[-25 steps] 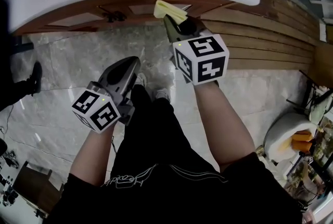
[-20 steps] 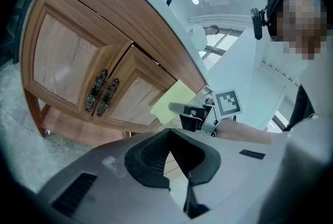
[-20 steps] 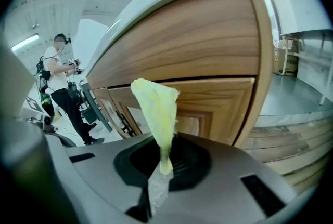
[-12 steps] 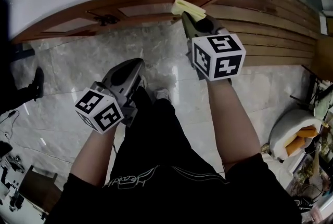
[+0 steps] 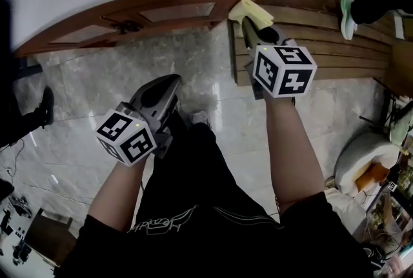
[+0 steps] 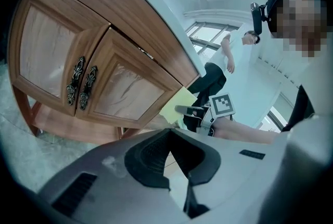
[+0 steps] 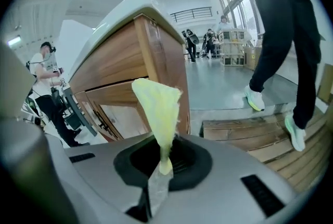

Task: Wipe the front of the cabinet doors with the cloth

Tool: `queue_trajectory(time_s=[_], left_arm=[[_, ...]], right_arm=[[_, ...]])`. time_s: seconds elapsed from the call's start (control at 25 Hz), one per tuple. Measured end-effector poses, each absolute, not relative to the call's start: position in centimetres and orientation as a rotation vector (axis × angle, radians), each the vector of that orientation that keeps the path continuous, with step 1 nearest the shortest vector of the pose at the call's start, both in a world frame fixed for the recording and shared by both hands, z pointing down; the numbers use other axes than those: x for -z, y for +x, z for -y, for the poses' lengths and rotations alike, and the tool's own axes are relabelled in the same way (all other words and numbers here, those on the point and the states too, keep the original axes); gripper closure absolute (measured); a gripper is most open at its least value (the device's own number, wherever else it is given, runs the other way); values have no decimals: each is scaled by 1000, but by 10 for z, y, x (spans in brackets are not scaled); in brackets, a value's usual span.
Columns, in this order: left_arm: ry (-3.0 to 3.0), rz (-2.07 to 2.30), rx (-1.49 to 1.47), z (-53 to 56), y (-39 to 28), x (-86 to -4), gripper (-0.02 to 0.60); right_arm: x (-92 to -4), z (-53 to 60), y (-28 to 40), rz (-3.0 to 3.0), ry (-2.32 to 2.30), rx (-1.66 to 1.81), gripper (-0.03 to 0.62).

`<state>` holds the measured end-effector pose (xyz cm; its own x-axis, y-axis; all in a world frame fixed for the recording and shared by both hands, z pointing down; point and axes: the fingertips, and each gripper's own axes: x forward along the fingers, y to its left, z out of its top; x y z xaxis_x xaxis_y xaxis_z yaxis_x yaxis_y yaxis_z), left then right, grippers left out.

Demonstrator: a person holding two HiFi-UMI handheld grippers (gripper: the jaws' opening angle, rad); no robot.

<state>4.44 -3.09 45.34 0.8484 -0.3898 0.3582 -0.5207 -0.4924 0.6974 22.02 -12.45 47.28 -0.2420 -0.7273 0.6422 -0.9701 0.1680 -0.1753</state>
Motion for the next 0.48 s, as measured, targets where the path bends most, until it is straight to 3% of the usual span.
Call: queue_trajectory(time_s=[0.48], left_arm=[[2144, 651, -212, 19, 44, -461, 575]], right_arm=[[-481, 106, 211, 2024, 1554, -753, 554]])
